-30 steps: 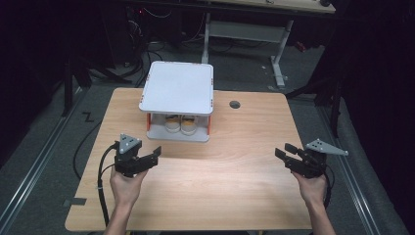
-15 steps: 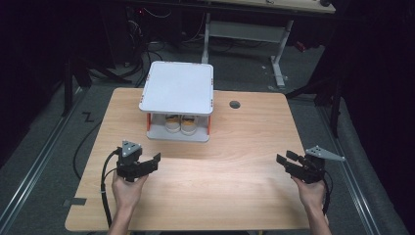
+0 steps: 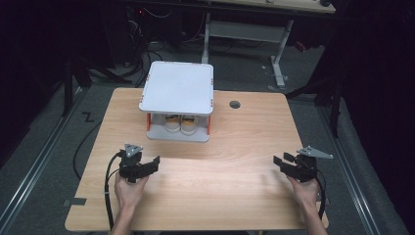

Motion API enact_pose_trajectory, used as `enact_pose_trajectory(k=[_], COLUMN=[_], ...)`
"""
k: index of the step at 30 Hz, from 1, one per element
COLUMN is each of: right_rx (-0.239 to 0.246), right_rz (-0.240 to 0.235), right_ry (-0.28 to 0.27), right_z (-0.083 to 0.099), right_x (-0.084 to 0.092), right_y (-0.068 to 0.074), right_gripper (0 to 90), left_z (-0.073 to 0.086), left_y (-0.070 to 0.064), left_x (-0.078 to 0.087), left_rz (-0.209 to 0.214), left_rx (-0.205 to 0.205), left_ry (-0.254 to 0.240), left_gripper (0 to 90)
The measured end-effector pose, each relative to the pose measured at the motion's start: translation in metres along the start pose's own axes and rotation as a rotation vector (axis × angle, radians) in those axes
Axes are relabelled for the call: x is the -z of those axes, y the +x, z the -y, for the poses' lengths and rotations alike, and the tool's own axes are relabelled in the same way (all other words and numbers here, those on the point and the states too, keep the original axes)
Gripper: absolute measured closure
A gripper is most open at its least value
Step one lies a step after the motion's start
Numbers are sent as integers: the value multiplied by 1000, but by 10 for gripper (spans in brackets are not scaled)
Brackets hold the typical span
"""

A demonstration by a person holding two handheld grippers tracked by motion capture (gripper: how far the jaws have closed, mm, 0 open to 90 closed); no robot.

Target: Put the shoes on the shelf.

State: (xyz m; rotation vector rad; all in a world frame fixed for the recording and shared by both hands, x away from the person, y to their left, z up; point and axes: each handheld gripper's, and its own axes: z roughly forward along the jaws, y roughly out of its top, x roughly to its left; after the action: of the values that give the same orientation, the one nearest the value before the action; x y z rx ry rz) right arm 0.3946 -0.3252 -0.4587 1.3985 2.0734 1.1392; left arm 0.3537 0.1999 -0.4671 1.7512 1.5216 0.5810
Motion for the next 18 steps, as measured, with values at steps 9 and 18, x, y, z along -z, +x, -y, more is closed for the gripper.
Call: enact_pose_trajectory(k=[9,18], right_rx=[2,-1], right_rz=[37,82], right_ry=[29,58], right_z=[6,13], right_x=[-15,-27], right_y=[-7,-12], right_gripper=[472,470], left_z=[6,8], left_y=[1,0], left_x=[-19,-30], left_rz=[-47,-75], left_rx=[-24,-36], left_ry=[54,69], left_gripper=[285,286])
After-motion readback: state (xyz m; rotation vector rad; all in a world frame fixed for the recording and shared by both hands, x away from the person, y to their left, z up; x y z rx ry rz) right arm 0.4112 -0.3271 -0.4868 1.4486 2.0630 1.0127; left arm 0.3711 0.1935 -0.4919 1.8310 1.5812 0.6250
